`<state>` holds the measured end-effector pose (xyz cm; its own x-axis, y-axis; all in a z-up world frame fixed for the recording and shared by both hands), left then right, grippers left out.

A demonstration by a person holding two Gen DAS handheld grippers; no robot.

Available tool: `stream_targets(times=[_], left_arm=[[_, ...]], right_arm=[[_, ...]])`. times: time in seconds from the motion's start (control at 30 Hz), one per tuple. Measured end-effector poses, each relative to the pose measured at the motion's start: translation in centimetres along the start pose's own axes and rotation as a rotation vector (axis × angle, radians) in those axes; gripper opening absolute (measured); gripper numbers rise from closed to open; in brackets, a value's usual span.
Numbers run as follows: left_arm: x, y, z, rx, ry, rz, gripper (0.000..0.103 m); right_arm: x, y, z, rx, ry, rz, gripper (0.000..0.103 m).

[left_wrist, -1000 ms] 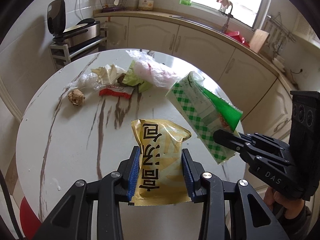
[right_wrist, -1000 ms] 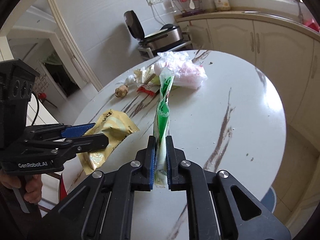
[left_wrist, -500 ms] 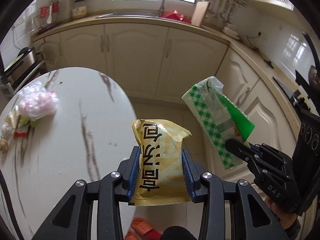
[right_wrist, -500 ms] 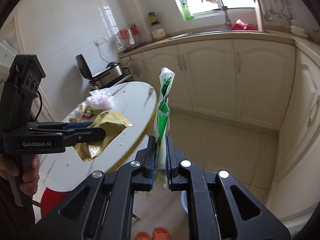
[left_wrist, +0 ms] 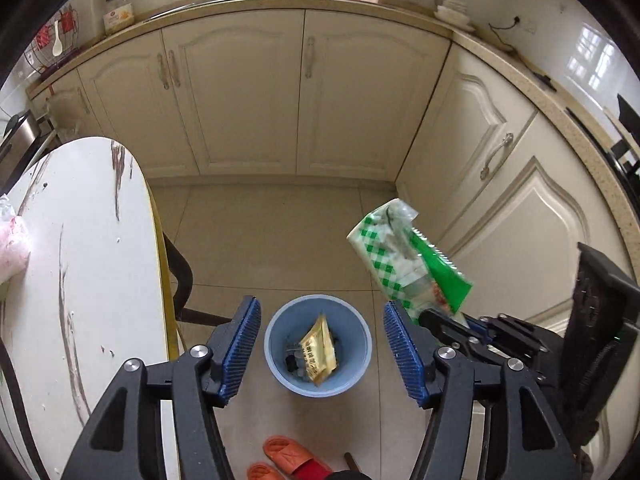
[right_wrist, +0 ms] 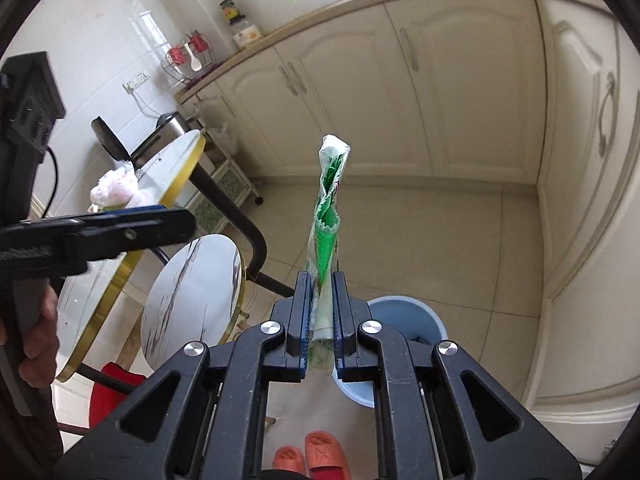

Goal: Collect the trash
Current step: 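Open both tools to drop the wrapper and packet into the bin, then grasp the crumpled white paper with the left tool while the right tool grasps the pink plastic bag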

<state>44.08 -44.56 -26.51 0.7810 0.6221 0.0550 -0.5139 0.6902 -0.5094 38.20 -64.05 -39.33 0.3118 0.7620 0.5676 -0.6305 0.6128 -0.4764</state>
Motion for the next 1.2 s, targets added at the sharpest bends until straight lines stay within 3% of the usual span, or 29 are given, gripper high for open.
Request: stream_targets(times=[0.1,0.17,0.27,0.4,0.57,0.73,0.97,1.13,1.2], left_arm=[[-0.4,0.1,0.4,-0.004,-0.013,-0.013,0.060],[-0.4,0.3,1.0,-0.014,-0.019,-0.016,0.060],[-0.4,1.0,2.7,-0.033,-0.037,-0.003,0.063],[-0.5,2.7,5.7,-0.069,-0.067,0.016,0.065],[-0.3,6.0,10.6,-0.134,-0.101,0.040,0.081],[1.5,10.8,16.2,-0.191,-0.175,0.072,0.094],[7.1,18.2,21.3,-0.207,-0.293,0.198,0.097],[12.6,22.8,23.3,-0.166,-0.396,0.313,0.097],[14.7,24.3,23.6,-0.143,-0.431,0.345,0.097]], right_arm=[[-0.5,0.2,-1.5,0.027,0.028,-0.024,0.031],[-0.3,0.5,-1.2,0.024,0.023,-0.027,0.032],[0.8,0.8,0.3,0.003,0.016,-0.006,0.046],[3.3,1.3,3.2,-0.043,-0.011,0.028,0.051],[8.3,2.1,6.5,-0.098,-0.041,0.102,0.063],[14.5,3.0,7.4,-0.095,-0.071,0.192,0.071],[24.1,4.1,3.8,-0.027,-0.097,0.333,0.081],[29.9,4.3,-0.7,0.023,-0.098,0.409,0.081],[31.7,4.2,-2.9,0.044,-0.099,0.432,0.088]])
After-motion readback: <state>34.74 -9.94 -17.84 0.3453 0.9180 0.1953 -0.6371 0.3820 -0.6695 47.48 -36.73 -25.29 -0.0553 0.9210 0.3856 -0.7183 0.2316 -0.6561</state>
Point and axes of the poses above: each gripper's, at about its wrist camera, not at the fingertips, and z roughly against the way its jaws point, x to its left, y to its underside, the point moved 1 cm from there along -z, roughly the way its jaws point, and after that the axes turned 15 degrees about -z, right-handed, at the moved point
